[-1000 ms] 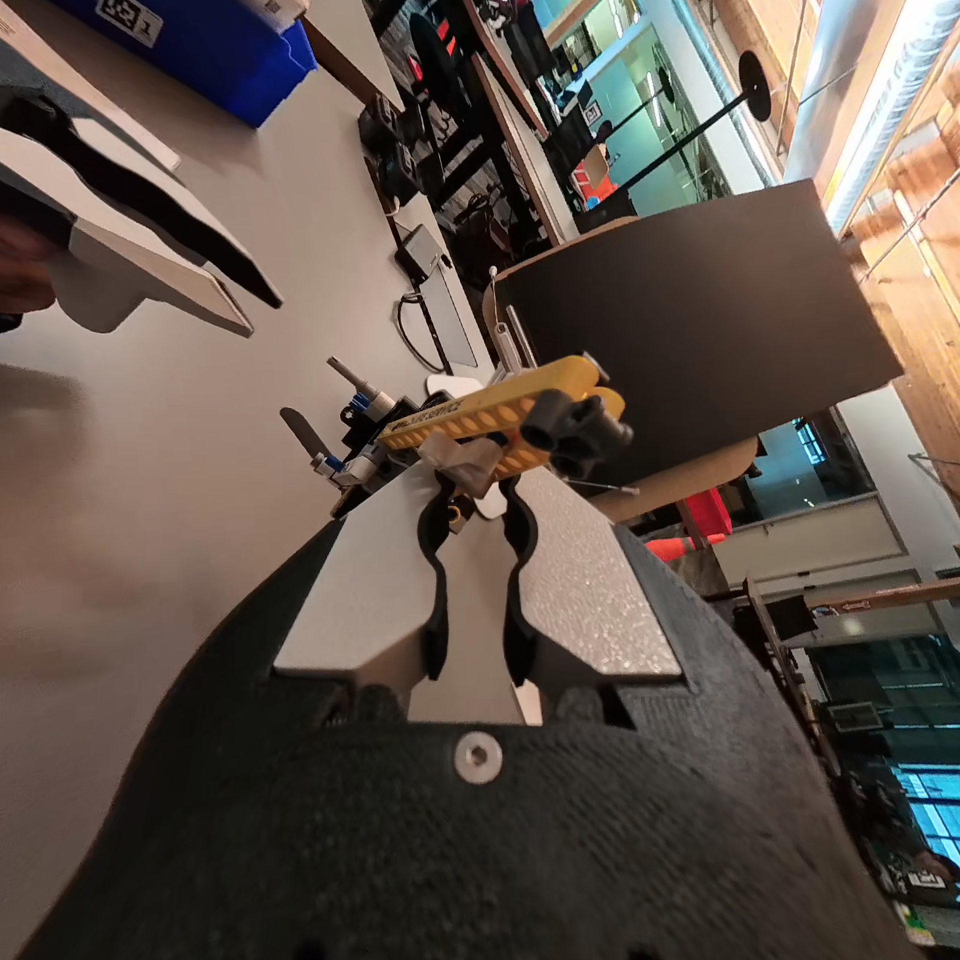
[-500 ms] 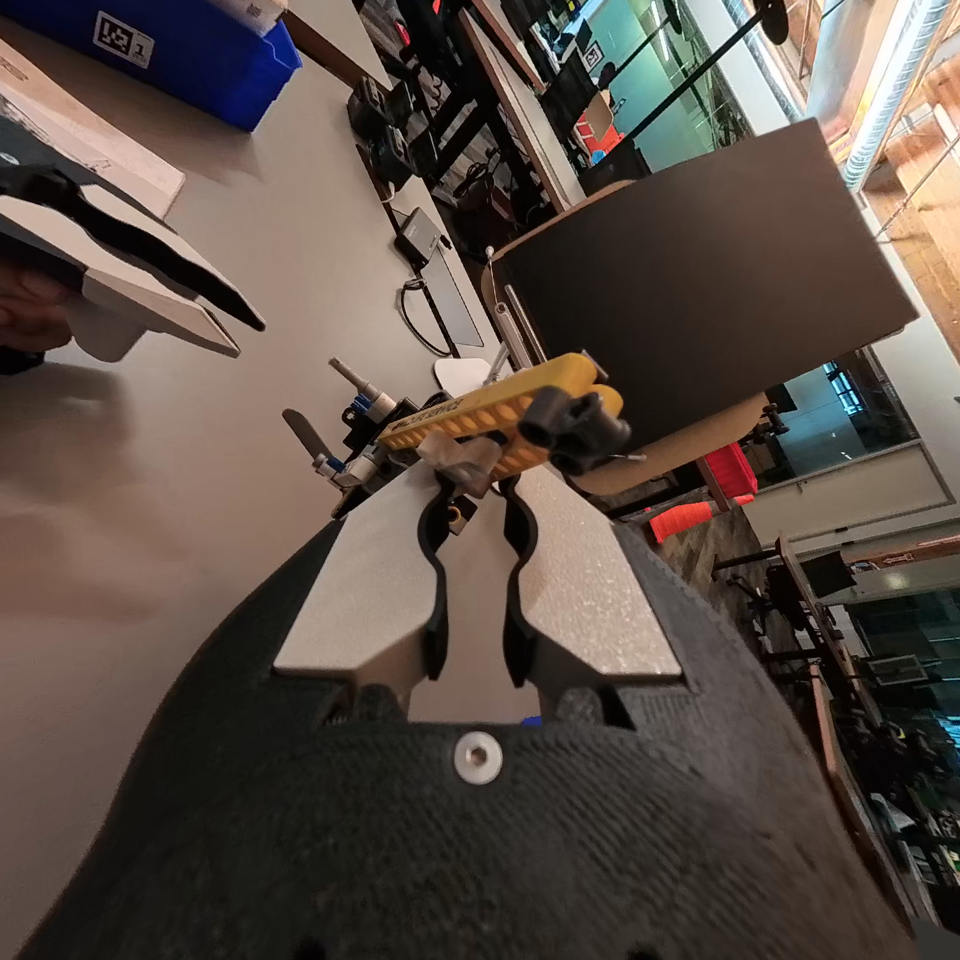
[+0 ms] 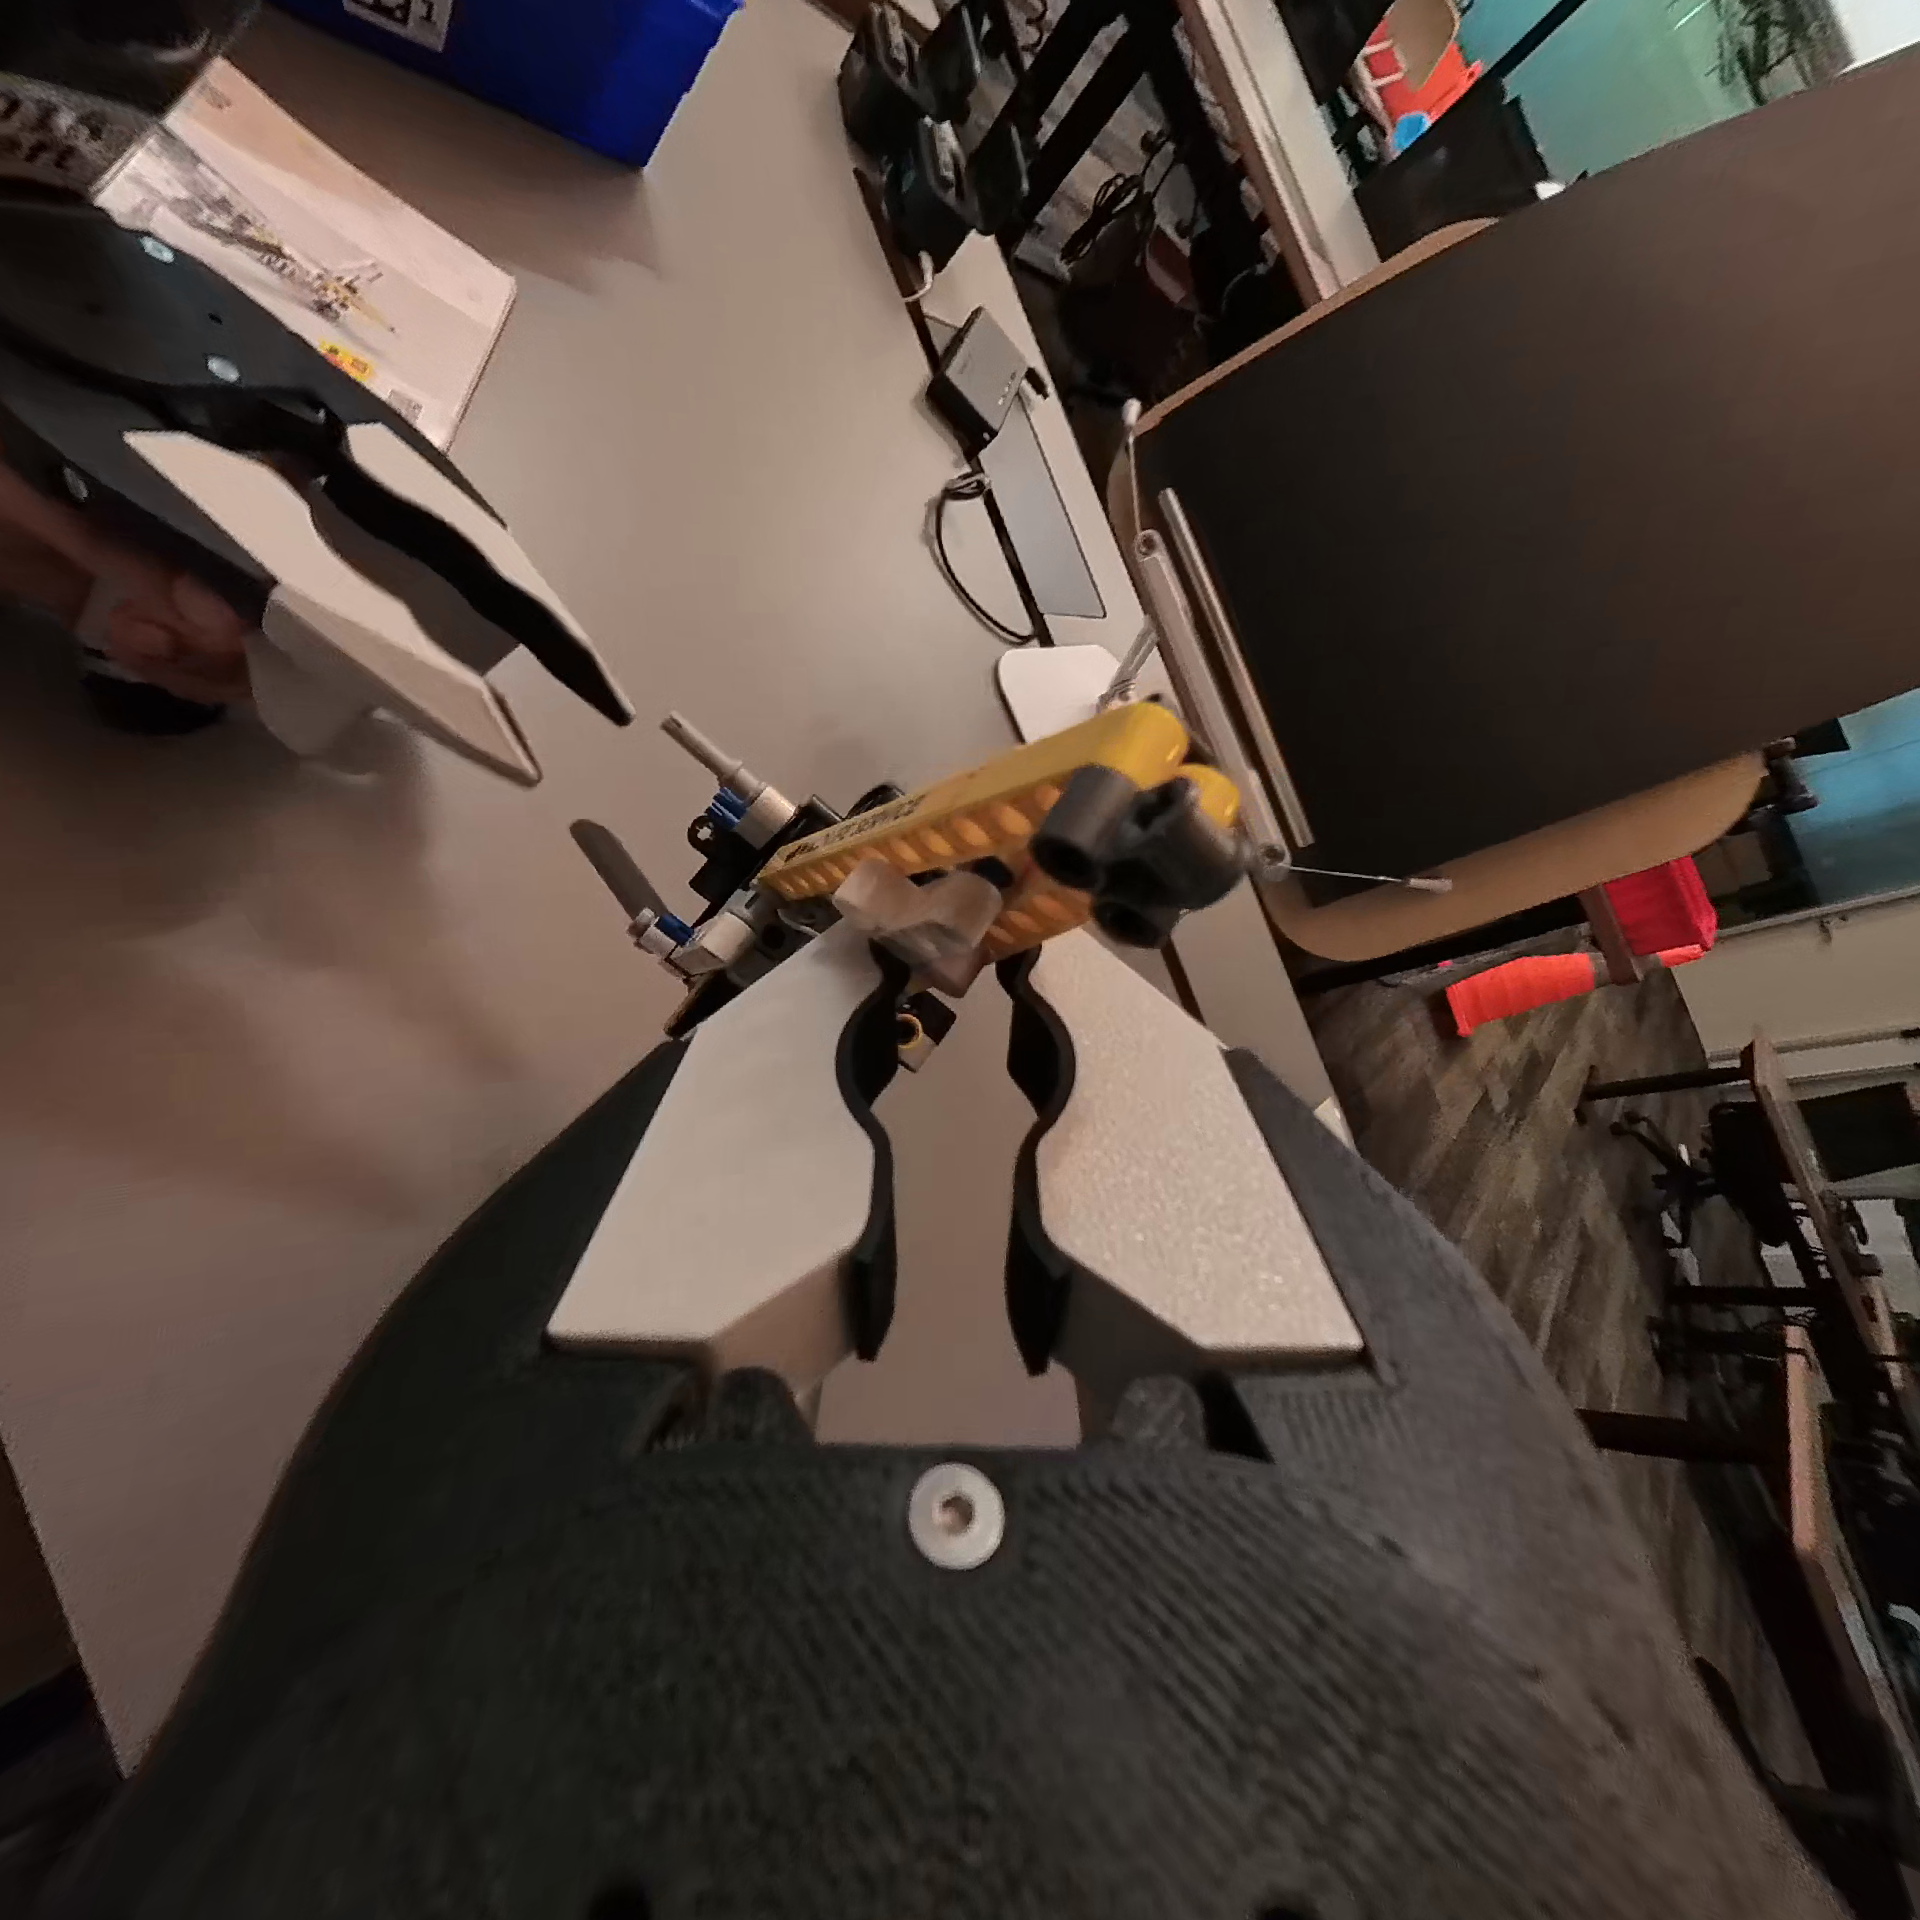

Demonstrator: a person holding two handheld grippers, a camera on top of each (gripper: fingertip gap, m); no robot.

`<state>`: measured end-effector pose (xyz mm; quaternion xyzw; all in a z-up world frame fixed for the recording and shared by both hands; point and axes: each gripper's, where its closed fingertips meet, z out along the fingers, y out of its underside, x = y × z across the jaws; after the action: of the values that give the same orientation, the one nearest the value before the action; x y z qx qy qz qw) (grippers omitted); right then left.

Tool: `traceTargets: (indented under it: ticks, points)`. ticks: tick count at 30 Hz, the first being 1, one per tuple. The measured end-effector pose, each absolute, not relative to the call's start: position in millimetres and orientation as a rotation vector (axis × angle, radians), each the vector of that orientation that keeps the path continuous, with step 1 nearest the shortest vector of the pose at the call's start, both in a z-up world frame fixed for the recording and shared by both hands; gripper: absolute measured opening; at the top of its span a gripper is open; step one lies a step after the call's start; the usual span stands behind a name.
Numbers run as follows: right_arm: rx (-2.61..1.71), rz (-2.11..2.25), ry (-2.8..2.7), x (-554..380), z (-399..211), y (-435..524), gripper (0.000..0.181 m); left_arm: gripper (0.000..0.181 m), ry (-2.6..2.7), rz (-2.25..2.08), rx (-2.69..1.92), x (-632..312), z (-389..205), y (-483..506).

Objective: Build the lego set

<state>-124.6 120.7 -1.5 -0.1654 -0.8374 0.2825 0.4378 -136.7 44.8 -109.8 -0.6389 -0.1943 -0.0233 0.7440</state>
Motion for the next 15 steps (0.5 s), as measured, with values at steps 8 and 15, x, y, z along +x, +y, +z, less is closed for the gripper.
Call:
traceTargets:
  ticks: [8,15]
  points:
    - [-0.374,0.668,-2.177,-113.1,-16.7,126.8,0.013,0.040,-0.440,-0.055,-1.332,-139.7,-99.1,39.6]
    - [-0.318,0.611,-2.325,-112.5,-24.3,131.5,0.013,0.041,-0.392,-0.065,-1.365,-124.1,-100.4,60.0]
